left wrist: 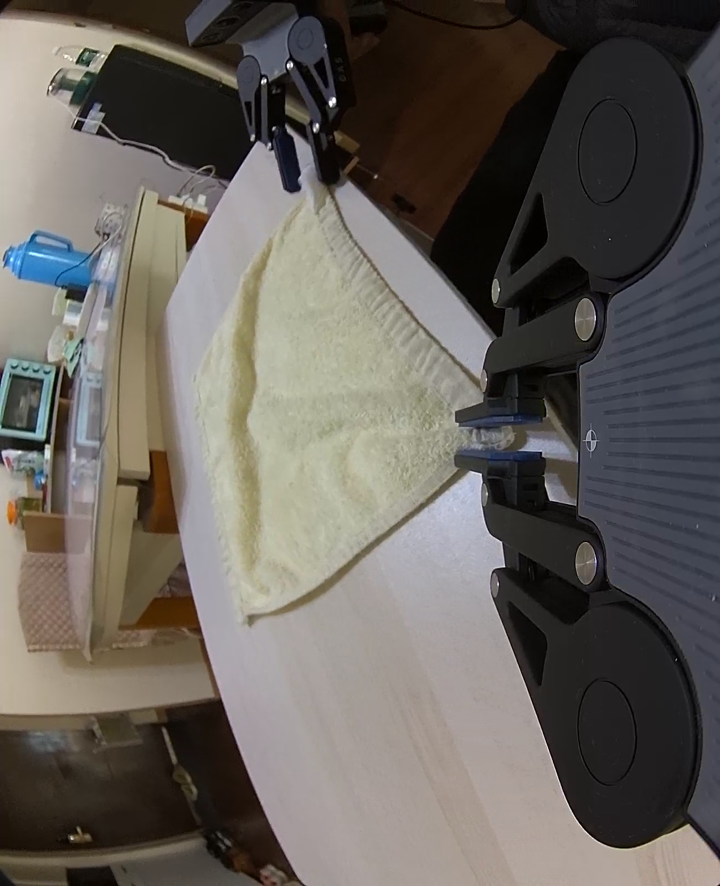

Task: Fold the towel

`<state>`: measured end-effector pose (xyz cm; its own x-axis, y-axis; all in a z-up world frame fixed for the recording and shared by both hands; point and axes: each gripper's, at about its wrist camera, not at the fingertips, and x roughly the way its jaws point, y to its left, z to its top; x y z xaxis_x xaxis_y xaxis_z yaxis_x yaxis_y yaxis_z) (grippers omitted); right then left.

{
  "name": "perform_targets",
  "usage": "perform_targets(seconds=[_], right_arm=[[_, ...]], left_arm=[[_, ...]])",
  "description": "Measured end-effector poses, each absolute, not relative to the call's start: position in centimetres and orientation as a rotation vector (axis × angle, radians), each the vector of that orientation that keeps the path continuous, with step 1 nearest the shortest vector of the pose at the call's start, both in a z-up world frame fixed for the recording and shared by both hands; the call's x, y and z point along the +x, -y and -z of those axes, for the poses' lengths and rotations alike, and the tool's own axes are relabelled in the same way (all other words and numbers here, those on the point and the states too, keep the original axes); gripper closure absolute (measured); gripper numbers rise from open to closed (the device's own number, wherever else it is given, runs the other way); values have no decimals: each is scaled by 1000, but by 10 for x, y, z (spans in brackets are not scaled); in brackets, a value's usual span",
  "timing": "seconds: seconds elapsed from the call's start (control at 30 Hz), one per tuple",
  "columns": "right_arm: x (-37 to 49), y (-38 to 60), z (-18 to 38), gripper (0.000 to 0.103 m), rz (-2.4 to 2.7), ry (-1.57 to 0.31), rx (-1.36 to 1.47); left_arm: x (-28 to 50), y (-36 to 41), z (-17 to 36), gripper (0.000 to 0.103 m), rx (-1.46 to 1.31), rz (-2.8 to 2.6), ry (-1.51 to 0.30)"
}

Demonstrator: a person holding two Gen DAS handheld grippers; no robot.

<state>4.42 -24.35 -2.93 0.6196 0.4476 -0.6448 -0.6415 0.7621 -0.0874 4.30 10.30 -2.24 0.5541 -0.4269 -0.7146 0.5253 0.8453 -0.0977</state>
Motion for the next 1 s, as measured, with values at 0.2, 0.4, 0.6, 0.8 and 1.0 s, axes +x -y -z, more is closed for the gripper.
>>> perform_targets(seconds=[0.2, 0.4, 0.6, 0.8, 1.0], right_arm=[[58, 242, 33, 70, -663, -660, -282], [58, 241, 32, 88, -666, -681, -260], [53, 242, 22, 88, -661, -667, -274], [47, 229, 23, 87, -651, -638, -401], [38, 222, 23, 88, -629, -580, -493]], left_arm=[[44, -105, 25, 94, 122, 560, -808], [44, -105, 23, 90, 105, 575, -798], [50, -117, 7, 78, 53, 551, -713], [62, -92, 17, 78, 143, 581, -712], [66, -75, 26, 78, 159, 614, -709]])
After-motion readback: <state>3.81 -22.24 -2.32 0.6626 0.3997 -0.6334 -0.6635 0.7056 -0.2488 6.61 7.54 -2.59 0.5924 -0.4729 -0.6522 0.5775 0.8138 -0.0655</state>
